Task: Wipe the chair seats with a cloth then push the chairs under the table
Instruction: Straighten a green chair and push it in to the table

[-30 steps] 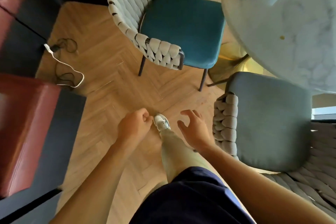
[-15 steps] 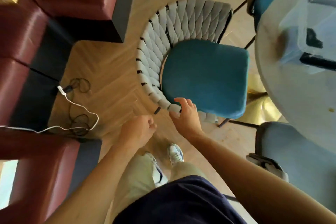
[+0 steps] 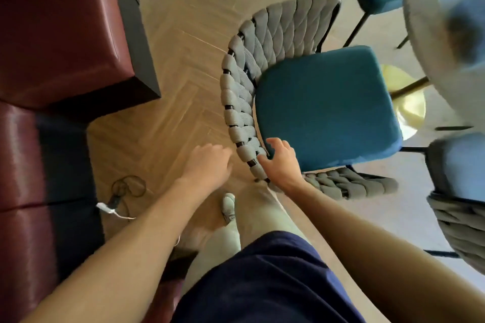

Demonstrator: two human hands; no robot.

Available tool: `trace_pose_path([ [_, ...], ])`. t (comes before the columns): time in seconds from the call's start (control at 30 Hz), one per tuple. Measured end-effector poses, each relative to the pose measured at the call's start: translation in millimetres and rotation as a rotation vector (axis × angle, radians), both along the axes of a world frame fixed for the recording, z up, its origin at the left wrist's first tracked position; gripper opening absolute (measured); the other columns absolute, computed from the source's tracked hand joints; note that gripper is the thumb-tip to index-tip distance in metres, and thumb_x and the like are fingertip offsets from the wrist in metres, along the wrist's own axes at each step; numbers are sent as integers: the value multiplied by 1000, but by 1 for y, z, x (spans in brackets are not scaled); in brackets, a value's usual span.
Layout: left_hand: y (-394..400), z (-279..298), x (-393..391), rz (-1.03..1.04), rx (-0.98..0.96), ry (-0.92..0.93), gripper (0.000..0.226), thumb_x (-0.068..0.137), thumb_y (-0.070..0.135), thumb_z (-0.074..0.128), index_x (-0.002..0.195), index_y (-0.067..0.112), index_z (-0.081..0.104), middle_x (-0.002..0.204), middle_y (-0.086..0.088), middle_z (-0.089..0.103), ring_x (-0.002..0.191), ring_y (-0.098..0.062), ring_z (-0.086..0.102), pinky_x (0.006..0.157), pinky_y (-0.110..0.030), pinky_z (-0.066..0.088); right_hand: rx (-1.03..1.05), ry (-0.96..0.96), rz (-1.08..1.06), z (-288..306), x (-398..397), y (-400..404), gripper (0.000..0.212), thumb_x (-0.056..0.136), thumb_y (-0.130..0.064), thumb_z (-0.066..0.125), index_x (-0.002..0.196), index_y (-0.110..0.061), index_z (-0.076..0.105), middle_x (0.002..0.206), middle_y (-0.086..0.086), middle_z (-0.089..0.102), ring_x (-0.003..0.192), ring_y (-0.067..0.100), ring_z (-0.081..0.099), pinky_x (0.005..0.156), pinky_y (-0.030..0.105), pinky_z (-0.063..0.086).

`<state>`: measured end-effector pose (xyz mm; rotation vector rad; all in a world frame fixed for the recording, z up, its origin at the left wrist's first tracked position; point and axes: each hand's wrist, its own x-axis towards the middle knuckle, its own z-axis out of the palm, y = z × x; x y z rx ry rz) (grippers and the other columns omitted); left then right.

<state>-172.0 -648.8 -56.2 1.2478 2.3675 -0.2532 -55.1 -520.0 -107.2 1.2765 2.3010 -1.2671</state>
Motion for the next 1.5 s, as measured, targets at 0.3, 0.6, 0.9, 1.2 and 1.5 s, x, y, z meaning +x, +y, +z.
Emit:
trace_pose_path([
  [0.3,46,-29,-107,-520,-119,62,22,95,26,45,111,20,58,115,-2,62,111,-26,55,87,-36,39,-94,-48,-206,-30,-77,-20,49,86,-42,57,131,-21,53,133,4,53,125,23,46,103,39,40],
  [0.6,111,-45,-203,-766,-7,57,18,86,27,52,100,19,61,104,-4,66,99,-28,59,79,-37,42,-223,-44,-458,-46,-152,-8,43,98,-37,45,134,-15,51,132,5,52,123,18,44,99,29,33],
  [0.9,158,-59,-254,-562,49,2,24,91,36,50,93,16,64,96,-6,68,93,-29,59,76,-38,44,-195,-58,-824,-56,-175,-16,39,95,-44,36,109,-18,62,103,-3,60,98,16,54,79,28,36],
  [1.2,160,-76,-266,751,-131,-746,95,72,72,62,146,20,35,144,-9,47,122,-34,52,97,-53,47,335,-68,-1545,-29,-187,-38,31,92,-33,46,112,-15,63,114,2,61,111,17,49,97,28,36],
  [1.5,220,-87,-274,693,-29,-750,79,77,53,73,138,18,37,118,-9,62,97,-31,66,88,-54,53,-434,700,-2818,-55,-115,-87,70,79,-53,68,138,-25,43,130,4,55,106,24,57,80,42,53],
])
